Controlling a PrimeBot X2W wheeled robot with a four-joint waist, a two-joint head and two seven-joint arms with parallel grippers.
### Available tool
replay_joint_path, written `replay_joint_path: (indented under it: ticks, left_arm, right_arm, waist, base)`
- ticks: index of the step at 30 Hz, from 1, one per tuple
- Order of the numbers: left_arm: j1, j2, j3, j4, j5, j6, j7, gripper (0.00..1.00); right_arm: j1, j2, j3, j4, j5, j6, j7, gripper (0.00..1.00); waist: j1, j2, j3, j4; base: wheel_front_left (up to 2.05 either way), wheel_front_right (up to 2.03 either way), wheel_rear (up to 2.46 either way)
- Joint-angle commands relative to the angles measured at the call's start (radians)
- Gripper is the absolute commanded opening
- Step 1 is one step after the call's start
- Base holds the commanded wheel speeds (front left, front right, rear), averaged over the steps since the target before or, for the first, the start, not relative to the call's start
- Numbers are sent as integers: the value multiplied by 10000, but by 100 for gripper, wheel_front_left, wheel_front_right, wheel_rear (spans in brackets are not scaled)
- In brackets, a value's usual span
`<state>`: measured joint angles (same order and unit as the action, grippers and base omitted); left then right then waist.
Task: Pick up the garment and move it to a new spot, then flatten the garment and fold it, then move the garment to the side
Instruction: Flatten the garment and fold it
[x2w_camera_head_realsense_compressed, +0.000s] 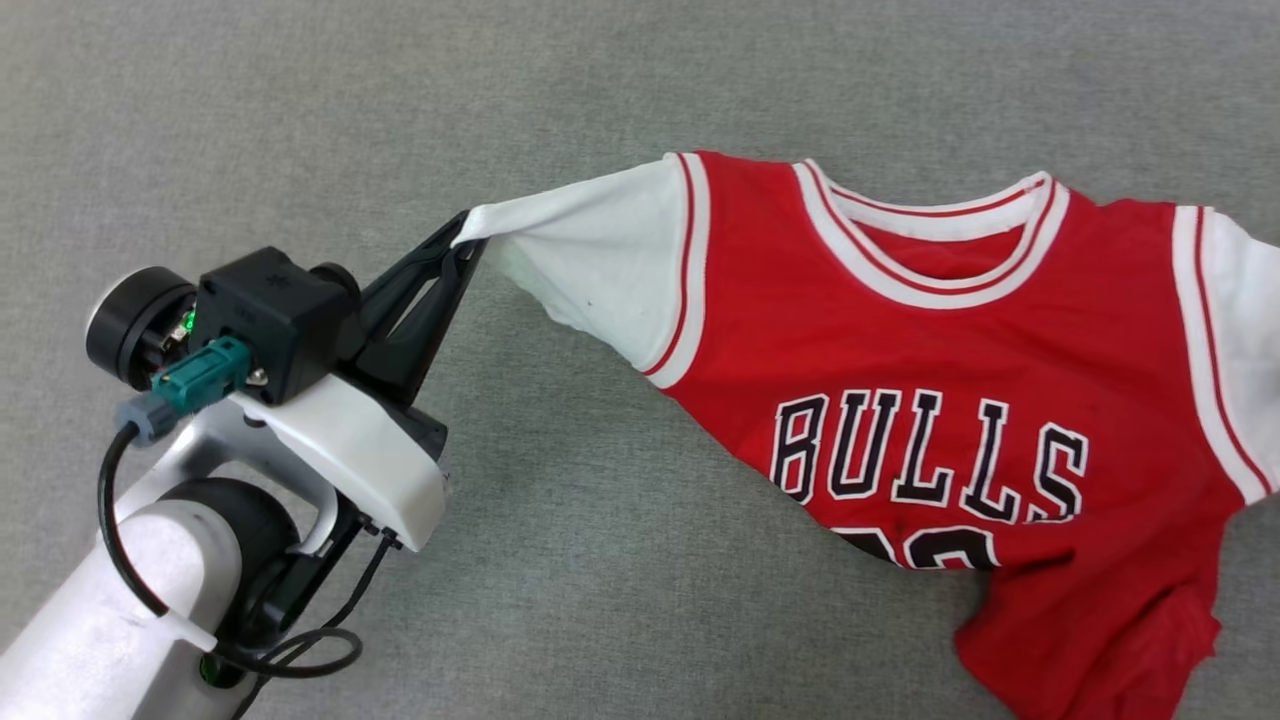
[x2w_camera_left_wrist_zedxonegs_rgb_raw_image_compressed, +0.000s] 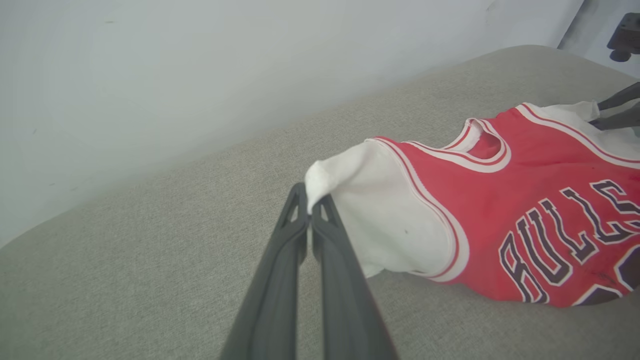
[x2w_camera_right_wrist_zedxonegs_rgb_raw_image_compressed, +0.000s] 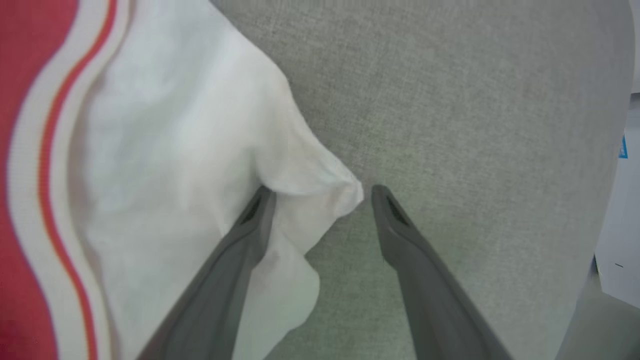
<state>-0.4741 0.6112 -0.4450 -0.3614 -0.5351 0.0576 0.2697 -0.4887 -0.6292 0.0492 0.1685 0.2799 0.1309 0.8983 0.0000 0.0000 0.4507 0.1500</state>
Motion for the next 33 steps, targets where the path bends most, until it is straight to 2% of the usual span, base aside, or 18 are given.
replay_joint_path:
  ticks: [1,7,8,9,15,25,33]
  left_arm:
    - [77,-44,-4,-92,31,39,-29,0]
    - [125,-95,-133,-186,-46,-20,-73,0]
    - [126,-91,-134,-154,-46,-29,-85,0]
    - [137,-81,-126,-124,-49,-36,-102,0]
    - [299,9,79,212,-178,54,-300,0]
    - [973,280,851,659,-423,436,-1034,0]
    - [1500,508,1845,502,-578,897,-1863,0]
  right_arm:
    - [32,32,220,227,141,-4,-39,100]
    - [447,-145,1405,844,475,53,-152,100]
    - [488,-157,1529,926,539,57,-174,28]
    - [478,-186,1587,994,598,57,-233,0]
    - [14,-269,1270,1114,752,7,-1058,0]
    - [-623,-195,688,471,781,-5,-2085,0]
    - [-870,-261,293,-845,1103,-5,-2499,0]
  waist:
    - [0,0,110,124]
    - [0,0,207,265]
    - [0,0,202,264]
    - [0,0,193,257]
    - [0,0,-208,25]
    - [0,0,-1351,-650]
    - [0,0,-2349,-1077]
  base:
    - [0,0,0]
    - [0,0,0]
    - [0,0,0]
    - [0,0,0]
    - [0,0,0]
    - [0,0,0]
    - [0,0,0]
